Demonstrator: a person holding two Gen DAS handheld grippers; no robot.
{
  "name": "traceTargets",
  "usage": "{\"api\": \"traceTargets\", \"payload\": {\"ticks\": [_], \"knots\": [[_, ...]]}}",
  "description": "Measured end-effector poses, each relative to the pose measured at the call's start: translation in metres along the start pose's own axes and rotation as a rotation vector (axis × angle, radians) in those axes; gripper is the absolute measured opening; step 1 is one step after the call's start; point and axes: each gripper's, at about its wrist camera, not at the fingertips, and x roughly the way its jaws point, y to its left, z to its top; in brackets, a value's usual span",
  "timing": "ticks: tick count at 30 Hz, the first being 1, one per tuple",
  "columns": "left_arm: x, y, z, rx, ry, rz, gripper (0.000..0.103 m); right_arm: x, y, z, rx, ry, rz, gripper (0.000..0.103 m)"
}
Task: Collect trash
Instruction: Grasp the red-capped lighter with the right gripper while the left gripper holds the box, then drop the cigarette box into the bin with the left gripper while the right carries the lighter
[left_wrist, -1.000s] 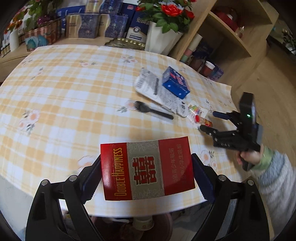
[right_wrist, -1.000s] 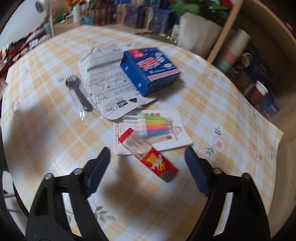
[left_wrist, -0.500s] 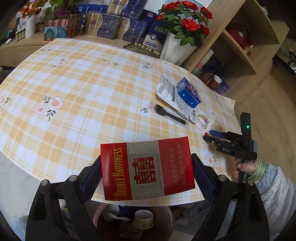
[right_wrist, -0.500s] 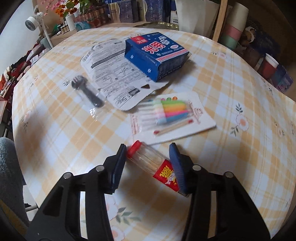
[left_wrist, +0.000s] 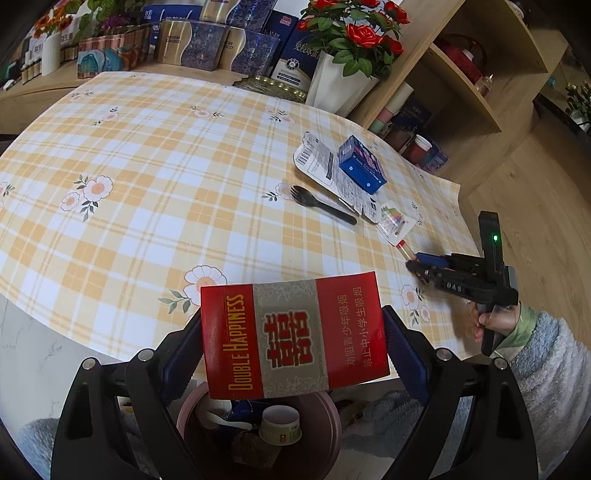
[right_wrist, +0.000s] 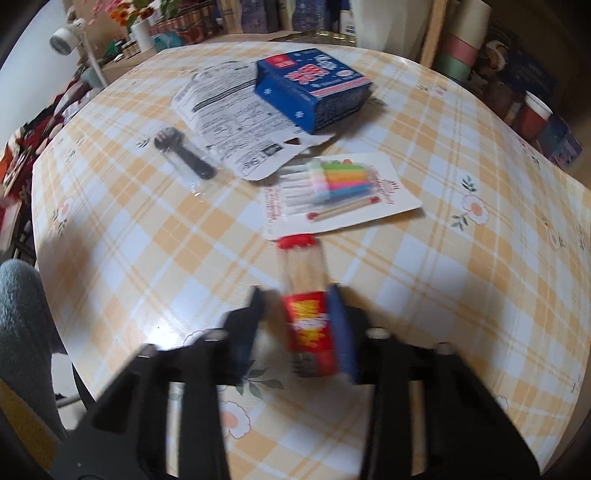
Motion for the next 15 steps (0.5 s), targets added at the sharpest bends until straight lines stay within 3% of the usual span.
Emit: {"api": "traceTargets", "payload": {"ticks": [8,15], "knots": [[-0.001,-0.009,-0.007,0.04,0.001,0.007,0.088,-0.004,0.013,-0.007,0.049,-0.053,-0.081,0.026],[-0.008,-0.009,-0.021,0.113,-0.014,0.048,0.088,-0.045,0.043,-0.038,0.213,-0.227,0.047,0.026]]}}
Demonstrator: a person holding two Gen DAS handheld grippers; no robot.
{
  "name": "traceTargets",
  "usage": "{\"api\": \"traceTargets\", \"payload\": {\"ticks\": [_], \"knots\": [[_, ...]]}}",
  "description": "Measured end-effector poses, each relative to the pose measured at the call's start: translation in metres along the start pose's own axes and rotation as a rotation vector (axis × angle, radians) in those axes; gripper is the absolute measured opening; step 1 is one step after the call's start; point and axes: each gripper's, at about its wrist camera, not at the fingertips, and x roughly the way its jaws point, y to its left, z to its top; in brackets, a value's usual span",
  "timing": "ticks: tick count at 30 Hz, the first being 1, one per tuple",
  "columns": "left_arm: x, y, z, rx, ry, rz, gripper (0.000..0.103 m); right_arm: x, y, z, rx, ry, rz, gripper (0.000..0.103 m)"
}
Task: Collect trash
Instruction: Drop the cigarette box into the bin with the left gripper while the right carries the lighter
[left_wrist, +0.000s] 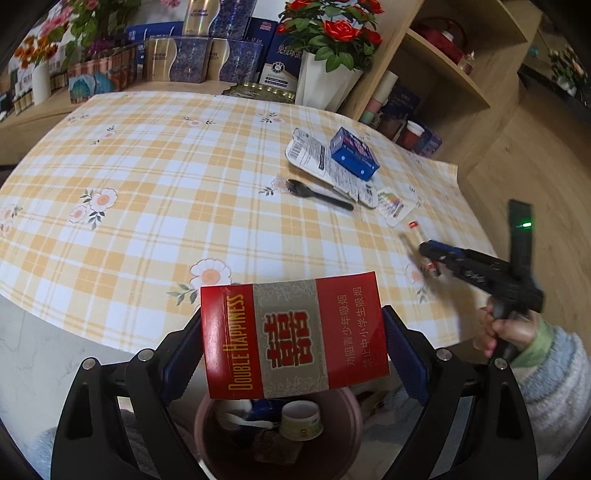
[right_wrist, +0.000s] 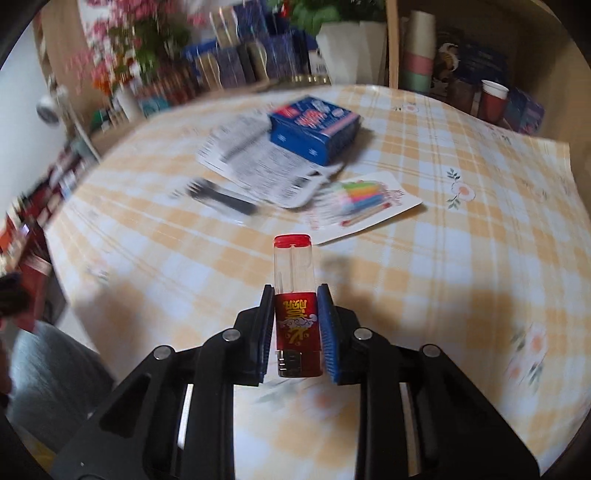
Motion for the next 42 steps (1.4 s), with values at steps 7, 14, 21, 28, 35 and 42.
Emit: {"api": "traceTargets", "payload": {"ticks": [7,14,21,28,35,42], "knots": [[0.005,0.002,-0.027,0.041,0.047,-0.002,0.088,-0.032,0.03,-0.036,0.099,-0.052,0.079,0.027],[0.026,0.005,-0.065,0.106,0.132,0.006,0.088,-0.052,0.056,-0.079,0.105,-0.042,0.084,0.027],[0.052,0.014,-0.093,0.151,0.214,0.041,0.088,-0.053,0.073,-0.111,0.086,-0.003,0.088,0.027],[0.091,0.018,-0.123,0.171,0.38,0.064,0.088,-0.046,0.081,-0.125,0.077,0.032,0.083,0.027],[0.111,0.04,-0.13,0.065,0.485,0.024,0.089,-0.041,0.088,-0.129,0.059,0.048,0.087,0.027],[0.1,0.041,-0.124,0.025,0.425,0.019,0.095,-0.036,0.09,-0.132,0.053,0.071,0.093,0.027]]}}
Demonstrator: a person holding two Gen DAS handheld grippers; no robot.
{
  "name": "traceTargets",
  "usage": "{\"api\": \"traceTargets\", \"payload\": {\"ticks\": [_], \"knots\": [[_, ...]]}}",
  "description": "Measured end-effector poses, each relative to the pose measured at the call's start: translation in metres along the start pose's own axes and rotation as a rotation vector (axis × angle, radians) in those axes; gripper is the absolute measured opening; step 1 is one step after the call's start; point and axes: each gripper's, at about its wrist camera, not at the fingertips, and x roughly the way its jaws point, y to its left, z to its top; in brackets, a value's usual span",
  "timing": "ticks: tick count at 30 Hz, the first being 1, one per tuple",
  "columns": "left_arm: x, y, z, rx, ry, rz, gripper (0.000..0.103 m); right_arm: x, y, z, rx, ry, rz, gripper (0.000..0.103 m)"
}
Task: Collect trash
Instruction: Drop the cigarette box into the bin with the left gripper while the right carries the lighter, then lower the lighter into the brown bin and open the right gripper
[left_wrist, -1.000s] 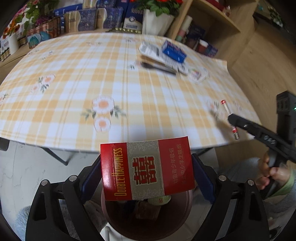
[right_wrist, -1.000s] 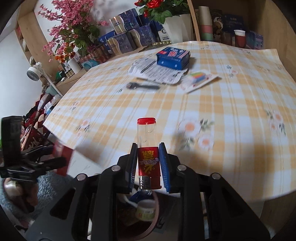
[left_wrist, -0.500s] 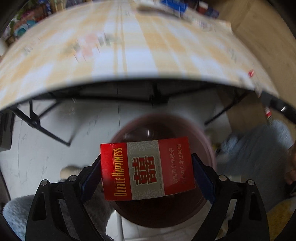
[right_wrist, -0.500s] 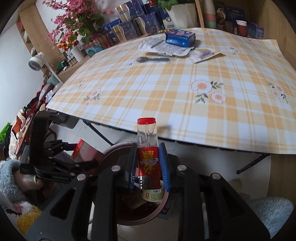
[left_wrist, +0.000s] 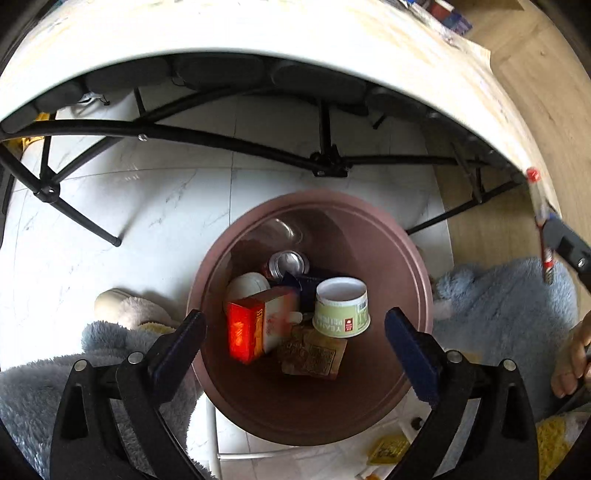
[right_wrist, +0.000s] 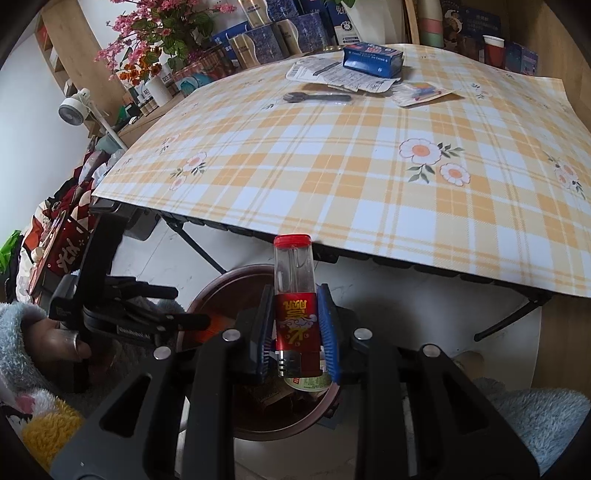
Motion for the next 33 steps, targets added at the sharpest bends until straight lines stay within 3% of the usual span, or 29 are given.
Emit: {"api": "traceTargets", "payload": {"ticks": [5,12,16,33], "knots": [[-0.021,-0.002,0.0,-0.004,-0.099,0.022,0.095,0.009,0.006,-0.004,-0.016,0.029,0.008,0.027],[-0.073,-0.001,-0.004,-0.042,-0.372,0.054,0.095,0.026,0.01,-0.011,-0.016,0.076,0.021,0.027],[-0.091,0.002,-0.004,-0.061,-0.464,0.078,0.097,0.036,0.011,-0.015,-0.021,0.107,0.027,0.027],[-0.094,0.005,-0.002,-0.077,-0.515,0.133,0.097,0.063,0.015,-0.031,-0.033,0.224,0.049,0.027]]}}
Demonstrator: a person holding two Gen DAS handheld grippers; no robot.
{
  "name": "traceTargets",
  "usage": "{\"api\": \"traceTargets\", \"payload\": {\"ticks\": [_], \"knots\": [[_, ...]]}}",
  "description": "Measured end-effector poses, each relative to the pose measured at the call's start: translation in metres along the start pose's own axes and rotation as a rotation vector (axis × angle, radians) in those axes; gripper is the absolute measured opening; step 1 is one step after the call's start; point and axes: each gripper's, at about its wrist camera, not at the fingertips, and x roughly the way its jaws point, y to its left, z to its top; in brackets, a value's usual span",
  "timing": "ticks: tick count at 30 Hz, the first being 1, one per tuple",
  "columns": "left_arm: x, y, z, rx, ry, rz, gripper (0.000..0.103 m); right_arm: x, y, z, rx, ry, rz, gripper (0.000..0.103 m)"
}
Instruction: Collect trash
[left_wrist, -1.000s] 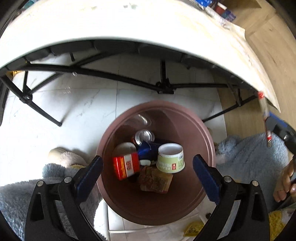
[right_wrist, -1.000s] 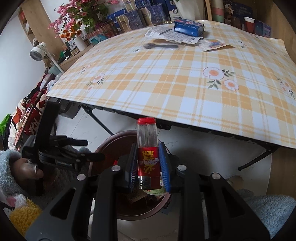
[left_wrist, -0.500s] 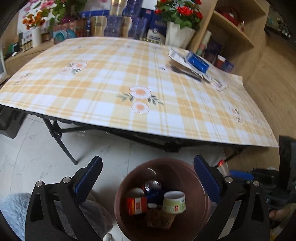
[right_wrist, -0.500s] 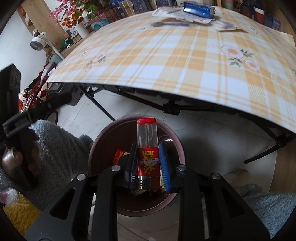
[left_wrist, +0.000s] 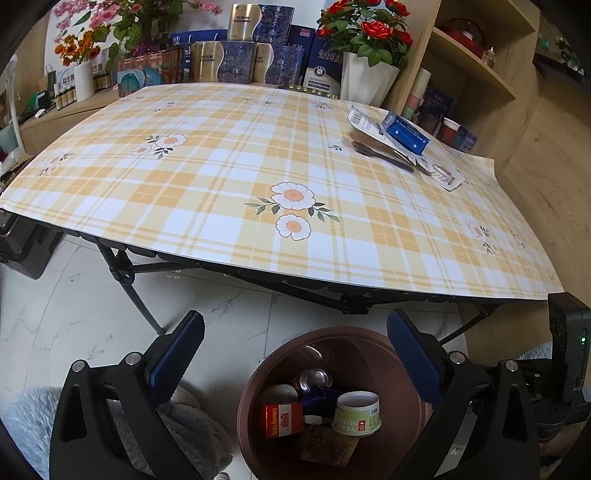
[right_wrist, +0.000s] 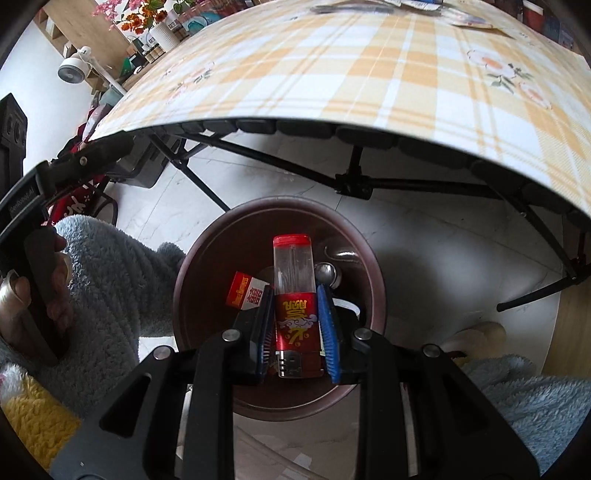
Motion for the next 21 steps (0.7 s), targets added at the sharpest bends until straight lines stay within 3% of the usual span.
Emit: {"api": "traceTargets", "payload": {"ticks": [5,8,11,15,17,21], "knots": [[0.002,-0.002,0.0,0.012,0.01,0.006,0.097,0.007,0.002,0.0,-0.01,0.032,0.002,0.029],[0.003,-0.004,0.0,0.016,0.014,0.009,0.097,0.008,0.005,-0.001,-0.024,0.039,-0.001,0.037],[0.005,-0.004,-0.001,0.017,0.019,0.012,0.097,0.007,0.006,0.0,-0.028,0.028,-0.017,0.054],[0.006,-0.003,-0.001,0.017,0.024,0.018,0.097,-0.002,0.006,0.003,-0.027,-0.018,-0.058,0.086],[0.007,-0.003,-0.001,0.019,0.028,0.02,0.097,-0.01,0.006,0.006,-0.028,-0.059,-0.086,0.096],[0.008,-0.004,-0.001,0.025,0.03,0.022,0.097,-0.022,0.003,0.014,-0.02,-0.123,-0.161,0.097]]}}
